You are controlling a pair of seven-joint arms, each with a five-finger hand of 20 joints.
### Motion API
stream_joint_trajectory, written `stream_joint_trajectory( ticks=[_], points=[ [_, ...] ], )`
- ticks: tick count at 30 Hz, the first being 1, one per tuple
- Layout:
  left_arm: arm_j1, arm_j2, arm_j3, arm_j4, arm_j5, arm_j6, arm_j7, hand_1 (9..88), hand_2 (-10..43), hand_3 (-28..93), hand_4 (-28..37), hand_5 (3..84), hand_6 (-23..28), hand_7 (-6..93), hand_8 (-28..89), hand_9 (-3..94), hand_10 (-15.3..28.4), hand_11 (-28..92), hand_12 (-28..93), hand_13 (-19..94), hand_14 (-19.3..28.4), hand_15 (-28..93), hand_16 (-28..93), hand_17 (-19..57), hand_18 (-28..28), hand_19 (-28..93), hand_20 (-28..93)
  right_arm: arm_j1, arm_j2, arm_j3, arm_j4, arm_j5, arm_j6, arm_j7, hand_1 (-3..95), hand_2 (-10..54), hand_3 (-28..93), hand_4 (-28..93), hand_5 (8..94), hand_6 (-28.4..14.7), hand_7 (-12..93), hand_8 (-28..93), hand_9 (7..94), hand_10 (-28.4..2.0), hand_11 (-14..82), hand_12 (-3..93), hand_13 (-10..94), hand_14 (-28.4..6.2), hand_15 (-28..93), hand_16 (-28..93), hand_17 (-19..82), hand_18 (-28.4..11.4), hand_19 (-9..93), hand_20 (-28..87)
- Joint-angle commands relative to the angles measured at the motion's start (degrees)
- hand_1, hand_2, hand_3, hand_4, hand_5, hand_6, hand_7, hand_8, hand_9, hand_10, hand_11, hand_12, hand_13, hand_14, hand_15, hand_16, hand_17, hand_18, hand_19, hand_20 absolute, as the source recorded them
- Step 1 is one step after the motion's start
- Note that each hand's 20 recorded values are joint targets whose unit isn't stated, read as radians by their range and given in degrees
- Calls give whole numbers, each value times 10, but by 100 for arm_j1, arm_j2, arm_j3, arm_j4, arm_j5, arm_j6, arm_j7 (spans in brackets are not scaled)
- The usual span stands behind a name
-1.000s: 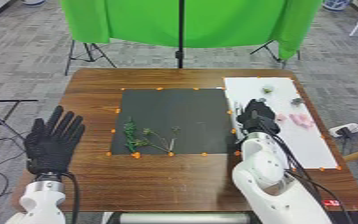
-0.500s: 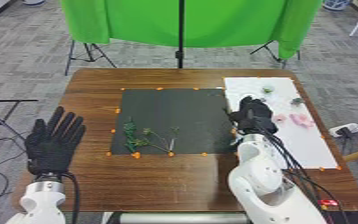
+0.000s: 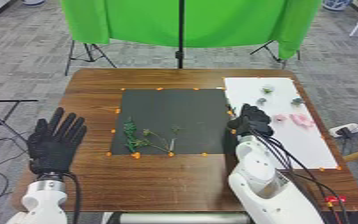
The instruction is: Arrange flowers
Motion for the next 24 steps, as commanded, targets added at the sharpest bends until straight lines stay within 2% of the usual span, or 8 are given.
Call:
stream_joint_trajectory(
  ticks=[1,5,6,8,10,13,17,24],
  points=[
    [42,-43,46,57,57,-40,-115,240,117,764,-283,312,93,74,-95,268,160,106,78,184,157,176,-34,-88,122,247,75,265,-42,-212,775,-5,-425,-36,401,-95,824,-283,421,-152,593,-265,420,-283,559,235,483,-219,833,199,399,-284,932,718],
    [23,-50,40,71,-9,-93,-113,240,114,765,-283,325,93,74,-93,268,160,105,78,183,157,175,-34,-89,122,246,74,374,-17,-371,1034,83,-581,-395,457,-95,871,-283,504,-98,604,-254,546,-228,465,212,566,-178,773,247,404,-282,932,703],
    [23,-51,42,74,0,-107,-121,240,113,765,-283,327,93,73,-93,268,161,104,78,184,157,175,-34,-89,122,245,74,393,-27,-401,1074,111,-623,-381,503,-95,812,-283,558,-62,586,-58,651,-186,358,243,611,-150,720,313,405,-278,932,691],
    [23,-49,54,67,-9,-119,-124,243,105,765,-283,330,94,71,-92,268,161,102,78,183,157,174,-34,-88,122,244,74,396,-51,-414,1109,161,-688,-321,561,-95,753,-283,634,-34,556,41,770,-143,199,318,675,-113,645,378,410,-272,932,676],
    [13,-49,62,72,-53,-134,-136,248,98,764,-283,331,95,71,-91,268,162,102,79,183,157,173,-33,-89,122,244,74,368,-68,-400,1153,187,-589,-286,603,-95,742,-283,708,-15,522,101,864,-109,100,350,741,-72,565,439,416,-271,932,660],
    [32,-50,61,58,-77,-99,-111,255,88,764,-283,333,95,71,-90,267,162,102,80,182,158,172,-33,-89,123,242,74,310,-30,-370,1147,178,-434,-279,637,-95,765,-282,774,5,507,134,932,-77,99,364,825,-45,502,477,430,-275,932,637],
    [60,-50,48,46,-100,-71,-77,264,73,765,-283,336,96,72,-89,268,161,103,81,183,158,172,-31,-89,123,243,75,236,84,-326,998,112,140,-302,630,-95,810,-283,790,8,511,139,937,-76,137,366,841,-45,505,499,436,-280,932,631],
    [112,-46,15,21,-97,-99,-25,271,64,765,-283,340,96,73,-90,269,159,105,82,183,157,173,-31,-89,123,242,76,170,404,-241,225,6,1023,-430,617,-95,858,-274,804,3,502,147,937,-101,156,386,827,-64,560,525,439,-283,932,626]
  ],
)
